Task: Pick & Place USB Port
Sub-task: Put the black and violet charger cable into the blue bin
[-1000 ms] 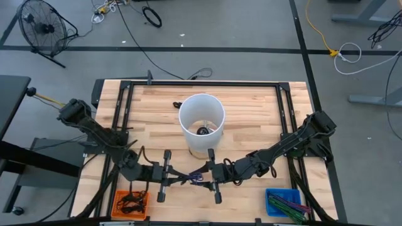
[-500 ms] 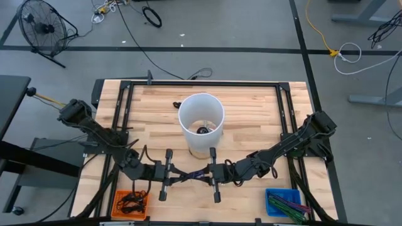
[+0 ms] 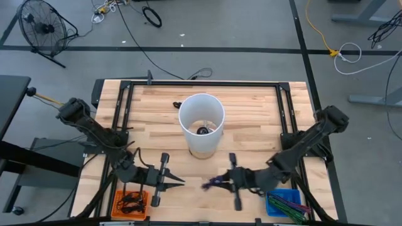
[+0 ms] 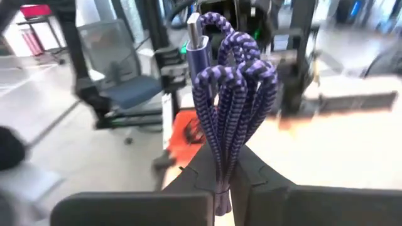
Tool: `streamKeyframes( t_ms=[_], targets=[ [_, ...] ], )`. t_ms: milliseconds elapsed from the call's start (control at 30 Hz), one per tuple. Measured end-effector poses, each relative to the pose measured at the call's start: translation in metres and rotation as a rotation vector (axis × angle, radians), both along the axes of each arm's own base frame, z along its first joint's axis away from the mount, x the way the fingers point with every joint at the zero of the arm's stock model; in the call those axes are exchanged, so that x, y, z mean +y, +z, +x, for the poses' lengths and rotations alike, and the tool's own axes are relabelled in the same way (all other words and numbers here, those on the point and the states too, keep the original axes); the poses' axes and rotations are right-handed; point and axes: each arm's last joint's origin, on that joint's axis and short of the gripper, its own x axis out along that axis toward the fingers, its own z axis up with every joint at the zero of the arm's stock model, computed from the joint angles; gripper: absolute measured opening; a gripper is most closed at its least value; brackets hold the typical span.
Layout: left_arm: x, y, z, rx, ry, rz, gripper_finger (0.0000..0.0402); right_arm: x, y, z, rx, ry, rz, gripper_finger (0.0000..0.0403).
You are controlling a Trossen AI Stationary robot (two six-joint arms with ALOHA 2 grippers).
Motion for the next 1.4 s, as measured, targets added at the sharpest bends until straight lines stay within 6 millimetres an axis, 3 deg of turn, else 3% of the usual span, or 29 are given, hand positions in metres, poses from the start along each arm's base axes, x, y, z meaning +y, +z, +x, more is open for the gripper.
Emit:
streamKeyframes(
  t_ms=[267, 400, 533, 667, 800, 967, 1200, 1400],
  targets=[
    [0.000, 0.003, -0.003, -0.008, -0.004, -0.008, 0.0048, -0.003, 0.013, -0.075, 0.378, 0.048, 0.375, 0.0011],
    [0.000, 0.003, -0.003, -0.005, -0.003, -0.006, 0.0048, -0.003, 0.006, -0.097, 0.659, 0.024, 0.592, 0.0011],
    [0.000, 0.003, -0.003, -0.005, -0.002, -0.006, 0.0048, -0.006, -0.009, -0.112, 0.947, -0.174, 0.753, 0.0011],
    [0.000, 0.003, -0.003, -0.005, -0.002, -0.007, 0.0048, -0.003, -0.027, -0.119, 1.281, -0.353, 0.831, 0.0010],
    [0.000, 0.003, -0.003, -0.004, -0.002, -0.007, 0.0048, 0.003, -0.037, -0.122, 1.524, -0.419, 0.852, 0.0010],
    [0.000, 0.001, -0.003, 0.013, -0.002, 0.003, 0.0048, 0.009, -0.055, -0.118, 1.591, -0.489, 0.777, 0.0010],
    [0.000, 0.001, -0.003, 0.013, -0.003, 0.003, 0.0048, 0.022, -0.090, -0.113, 1.853, -0.497, 0.600, 0.0010],
    [0.000, 0.001, -0.003, 0.014, -0.003, 0.003, 0.0048, 0.029, -0.110, -0.107, 1.898, -0.477, 0.531, 0.0010]
  ],
)
